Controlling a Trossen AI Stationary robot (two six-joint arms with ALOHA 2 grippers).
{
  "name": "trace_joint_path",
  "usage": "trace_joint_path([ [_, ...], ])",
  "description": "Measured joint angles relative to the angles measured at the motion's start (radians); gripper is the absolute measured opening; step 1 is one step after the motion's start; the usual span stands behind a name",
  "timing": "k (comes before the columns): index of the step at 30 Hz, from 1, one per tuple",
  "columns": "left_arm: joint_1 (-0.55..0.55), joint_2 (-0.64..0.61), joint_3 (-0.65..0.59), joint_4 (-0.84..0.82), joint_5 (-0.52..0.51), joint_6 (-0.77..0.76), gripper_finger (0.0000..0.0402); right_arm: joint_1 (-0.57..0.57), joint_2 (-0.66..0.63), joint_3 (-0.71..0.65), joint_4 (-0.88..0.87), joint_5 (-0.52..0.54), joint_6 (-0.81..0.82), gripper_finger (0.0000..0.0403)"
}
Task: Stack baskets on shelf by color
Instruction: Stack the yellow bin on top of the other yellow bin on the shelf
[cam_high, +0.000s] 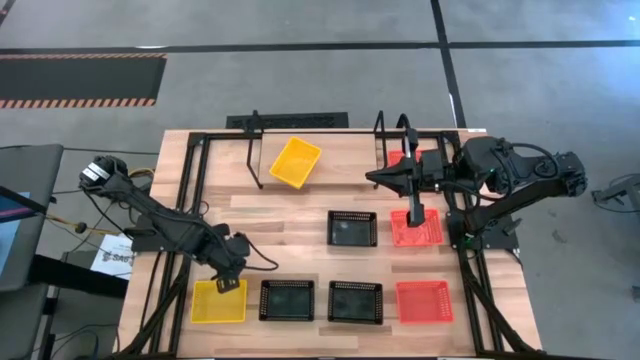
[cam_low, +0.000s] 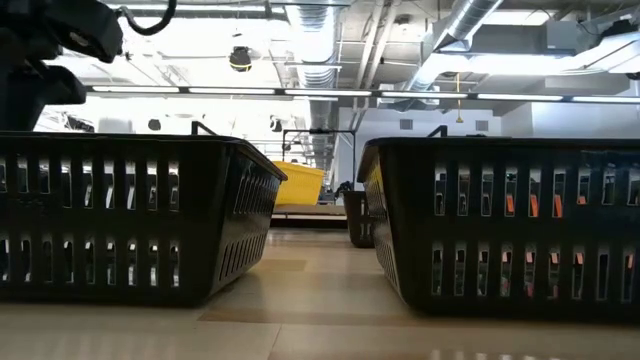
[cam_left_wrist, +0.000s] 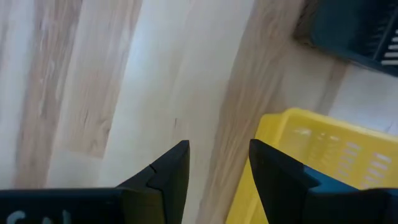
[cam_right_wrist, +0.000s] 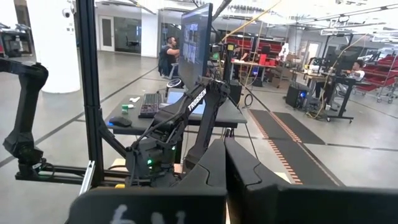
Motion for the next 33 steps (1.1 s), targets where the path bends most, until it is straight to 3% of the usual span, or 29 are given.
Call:
trace_joint_path([
  [11,-0.013,0.0,0.0,-0.032,-0.012,0.131,0.0155,0.0,0.0,0.0,0.0,0.0,0.0,0.0008],
  [15,-0.027,0.0,0.0,-0.027,0.093,0.178,0.0156,0.0,0.0,0.0,-0.001,0.0,0.0,0.0008],
  [20,-0.06,0.0,0.0,-0.012,0.195,0.143,0.0156,0.0,0.0,0.0,-0.001,0.0,0.0,0.0008],
  [33,-0.121,0.055,0.0,0.02,0.192,0.09,0.0156,0.0,0.0,0.0,-0.004,0.0,-0.003,0.0008],
])
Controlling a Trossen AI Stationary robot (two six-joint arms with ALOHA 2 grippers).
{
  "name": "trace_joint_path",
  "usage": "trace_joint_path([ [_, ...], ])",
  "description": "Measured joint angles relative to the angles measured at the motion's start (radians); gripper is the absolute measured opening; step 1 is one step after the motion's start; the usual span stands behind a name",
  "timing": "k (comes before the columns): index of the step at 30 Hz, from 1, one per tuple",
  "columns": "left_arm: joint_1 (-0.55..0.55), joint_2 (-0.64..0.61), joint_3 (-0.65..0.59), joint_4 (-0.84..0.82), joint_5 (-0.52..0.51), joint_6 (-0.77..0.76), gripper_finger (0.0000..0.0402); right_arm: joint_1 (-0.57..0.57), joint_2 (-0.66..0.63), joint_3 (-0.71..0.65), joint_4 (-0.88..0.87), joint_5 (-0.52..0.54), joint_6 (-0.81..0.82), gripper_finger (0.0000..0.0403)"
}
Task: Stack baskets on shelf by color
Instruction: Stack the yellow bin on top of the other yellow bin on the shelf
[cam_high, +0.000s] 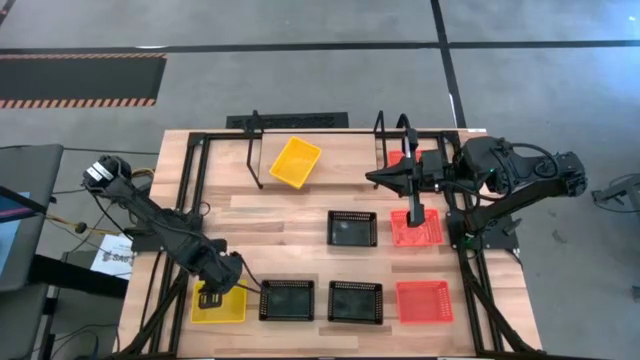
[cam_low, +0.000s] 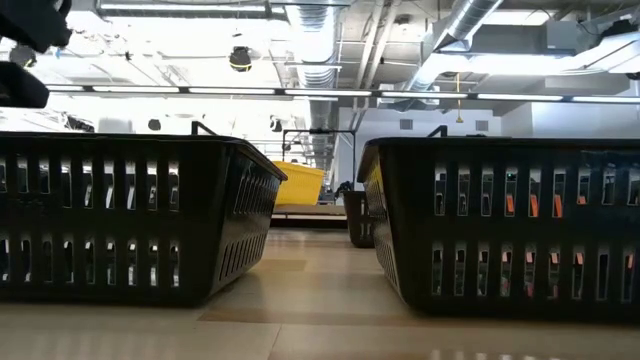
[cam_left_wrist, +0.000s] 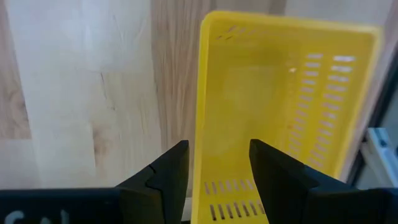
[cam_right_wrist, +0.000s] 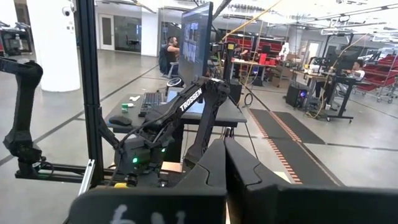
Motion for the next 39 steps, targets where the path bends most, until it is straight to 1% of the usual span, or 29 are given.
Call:
trace_joint_path([
  [9,-0.005,0.16,0.0,0.0,0.007,0.015,0.0156,0.0,0.0,0.0,0.0,0.0,0.003,0.0008],
  [12,0.004,0.207,0.0,0.003,0.044,0.012,0.0144,0.0,0.0,0.0,0.002,0.0,0.004,0.0008],
  [13,0.009,0.22,0.0,0.004,0.063,0.015,0.0134,0.0,0.0,0.0,0.002,0.0,0.004,0.0008],
  [15,0.022,0.238,0.0,0.008,0.106,0.029,0.0101,0.0,0.0,0.0,0.003,0.0,0.004,0.0008],
  [18,0.056,0.245,0.0,0.016,0.146,0.043,0.0026,0.0,0.0,0.0,0.003,0.0,0.004,0.0008],
  [19,0.074,0.243,0.0,0.023,0.151,0.032,0.0014,0.0,0.0,0.0,0.003,0.0,0.004,0.0008],
  [20,0.09,0.24,0.0,0.028,0.151,0.02,0.0011,0.0,0.0,0.0,0.003,0.0,0.004,0.0008],
  [23,0.143,0.221,0.009,0.019,0.102,-0.021,0.0002,0.0,0.0,0.0,0.002,0.0,0.005,0.0008],
  [26,0.204,0.192,0.038,0.013,0.024,-0.035,0.0001,0.001,0.0,0.0,0.0,0.0,0.006,0.0008],
  [29,0.271,0.146,0.089,-0.001,-0.086,-0.059,0.0,0.001,0.0,0.0,-0.002,0.0,0.012,0.0008],
  [31,0.315,0.108,0.134,-0.051,-0.17,-0.073,0.0,0.001,0.0,0.0,-0.006,0.0,0.012,0.0008],
  [36,0.421,0.025,0.266,-0.26,-0.357,-0.161,0.0,0.001,0.0,0.0,-0.02,0.0,0.014,0.0008],
  [39,0.474,-0.013,0.343,-0.253,-0.489,-0.204,0.0,0.001,0.0,0.0,-0.029,0.0,0.014,0.0008],
])
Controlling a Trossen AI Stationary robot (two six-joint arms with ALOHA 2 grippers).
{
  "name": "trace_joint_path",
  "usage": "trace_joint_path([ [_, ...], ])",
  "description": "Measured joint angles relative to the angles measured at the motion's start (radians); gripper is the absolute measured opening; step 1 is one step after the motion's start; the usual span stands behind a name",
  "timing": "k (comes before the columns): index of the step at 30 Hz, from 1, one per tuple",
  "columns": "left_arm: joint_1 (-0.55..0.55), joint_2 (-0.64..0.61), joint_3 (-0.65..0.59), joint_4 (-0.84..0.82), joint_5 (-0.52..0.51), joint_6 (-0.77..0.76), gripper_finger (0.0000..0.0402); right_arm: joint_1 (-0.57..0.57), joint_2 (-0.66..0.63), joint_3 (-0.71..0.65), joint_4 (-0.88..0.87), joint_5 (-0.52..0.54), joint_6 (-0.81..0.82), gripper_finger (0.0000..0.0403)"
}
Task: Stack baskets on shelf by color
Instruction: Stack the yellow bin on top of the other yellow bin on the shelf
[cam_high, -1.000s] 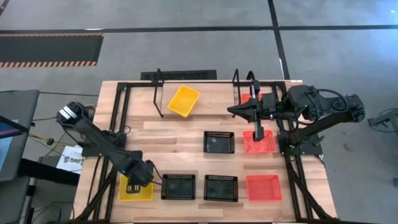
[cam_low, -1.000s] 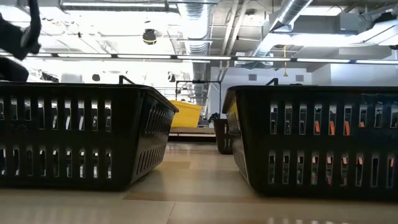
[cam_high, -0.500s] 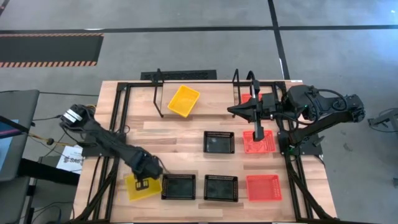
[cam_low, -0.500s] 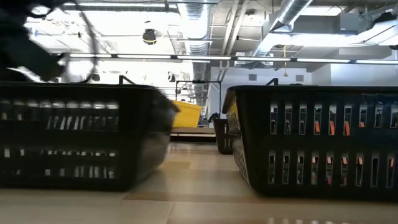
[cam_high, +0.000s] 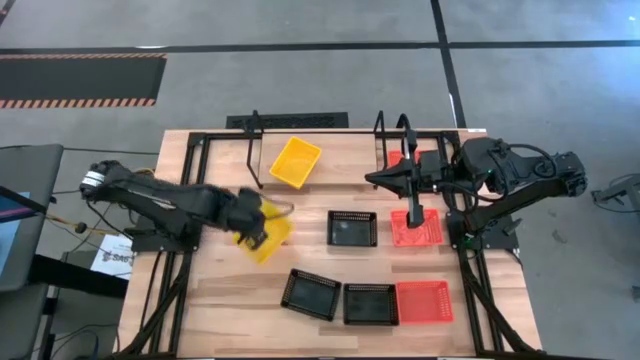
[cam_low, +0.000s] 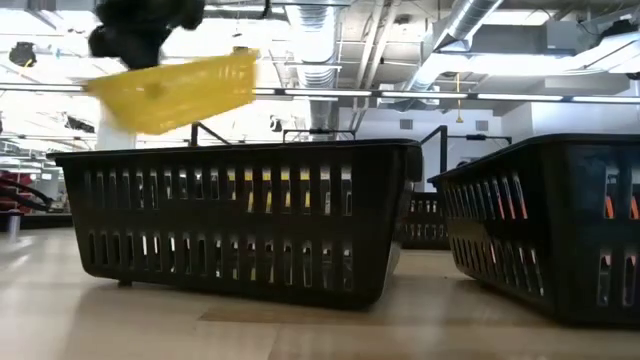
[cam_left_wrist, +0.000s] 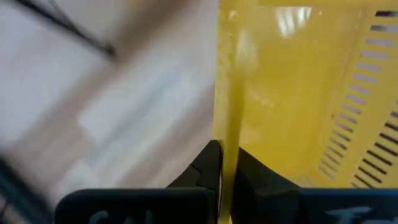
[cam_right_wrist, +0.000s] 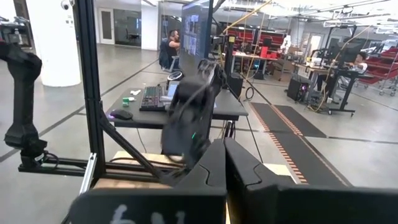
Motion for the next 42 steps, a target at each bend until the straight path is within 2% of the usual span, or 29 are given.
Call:
trace_joint_path([
  [5,0.091,-0.016,0.111,0.177,-0.201,0.056,0.0,0.0,0.0,0.0,0.0,0.0,0.0,0.0008],
  [8,0.163,-0.007,0.162,0.311,-0.219,0.146,0.0,0.0,0.0,0.0,0.001,0.0,-0.001,0.0008],
  [12,0.28,0.011,0.202,0.382,-0.213,0.238,0.0,0.0,0.0,0.0,0.001,0.0,-0.001,0.0008],
  [18,0.483,0.071,0.217,0.35,-0.045,0.267,0.0,0.0,0.0,0.0,-0.018,0.0,0.02,0.0008],
  [22,0.568,0.146,0.216,0.361,0.054,0.283,0.0,0.0,0.0,0.0,-0.024,0.0,0.023,0.0008],
  [33,0.65,0.333,0.216,0.352,0.199,0.374,0.0,-0.001,0.004,0.0,-0.046,0.0,0.026,0.0008],
  [42,0.683,0.338,0.245,0.318,0.21,0.429,0.0,-0.001,0.006,0.0,-0.087,0.0,0.049,0.0008],
])
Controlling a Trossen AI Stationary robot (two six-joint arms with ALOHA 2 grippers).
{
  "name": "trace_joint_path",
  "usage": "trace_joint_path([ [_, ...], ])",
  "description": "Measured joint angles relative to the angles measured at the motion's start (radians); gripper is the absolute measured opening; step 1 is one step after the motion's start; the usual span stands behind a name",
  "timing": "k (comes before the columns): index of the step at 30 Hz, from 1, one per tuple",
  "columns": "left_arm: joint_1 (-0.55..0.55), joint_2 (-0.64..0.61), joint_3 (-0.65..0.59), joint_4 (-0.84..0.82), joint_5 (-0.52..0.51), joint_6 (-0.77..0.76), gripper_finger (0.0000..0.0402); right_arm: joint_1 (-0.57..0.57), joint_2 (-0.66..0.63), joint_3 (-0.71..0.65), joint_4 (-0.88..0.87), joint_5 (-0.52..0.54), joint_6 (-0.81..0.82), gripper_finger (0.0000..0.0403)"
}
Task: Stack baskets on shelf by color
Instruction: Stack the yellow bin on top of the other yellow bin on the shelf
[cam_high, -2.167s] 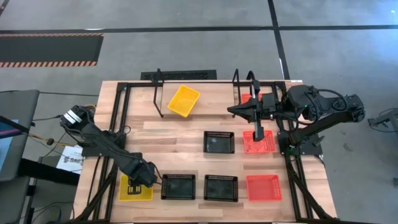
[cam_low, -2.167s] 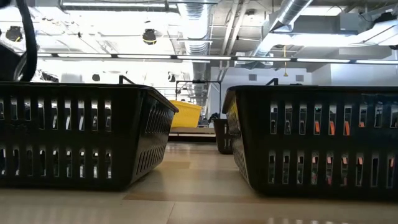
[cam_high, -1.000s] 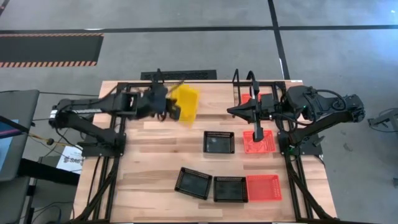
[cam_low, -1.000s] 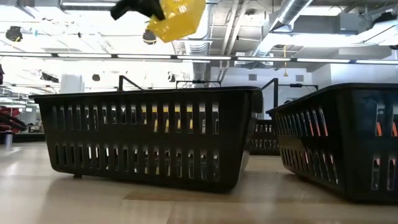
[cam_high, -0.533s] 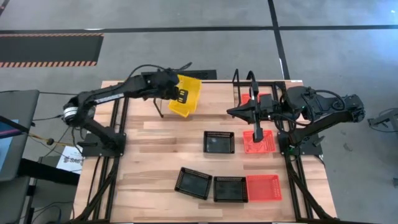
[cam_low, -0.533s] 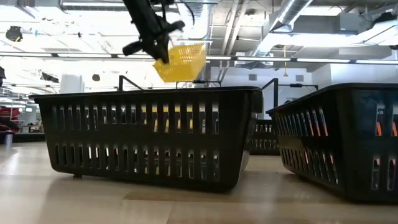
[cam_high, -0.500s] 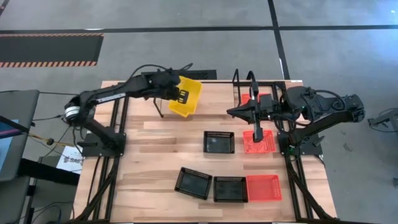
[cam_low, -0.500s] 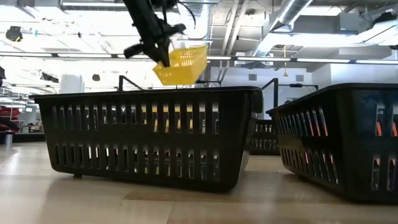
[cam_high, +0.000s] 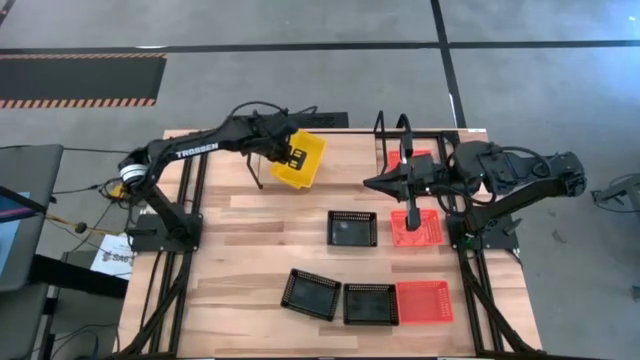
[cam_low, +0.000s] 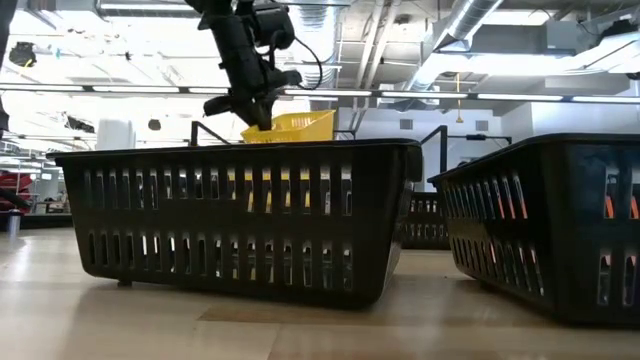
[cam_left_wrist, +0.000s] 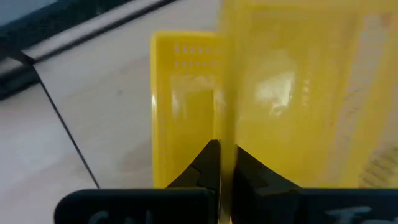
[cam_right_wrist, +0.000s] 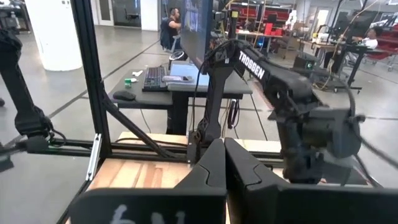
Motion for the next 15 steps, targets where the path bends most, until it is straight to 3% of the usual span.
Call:
trace_joint_path([
  [9,0.016,-0.004,0.262,-0.215,-0.078,0.073,0.0,0.0,0.0,0.0,-0.006,0.018,0.001,0.0008],
  [15,0.039,-0.002,0.286,-0.329,-0.078,0.054,0.0,0.0,0.0,0.0,-0.009,0.031,-0.004,0.0008],
])
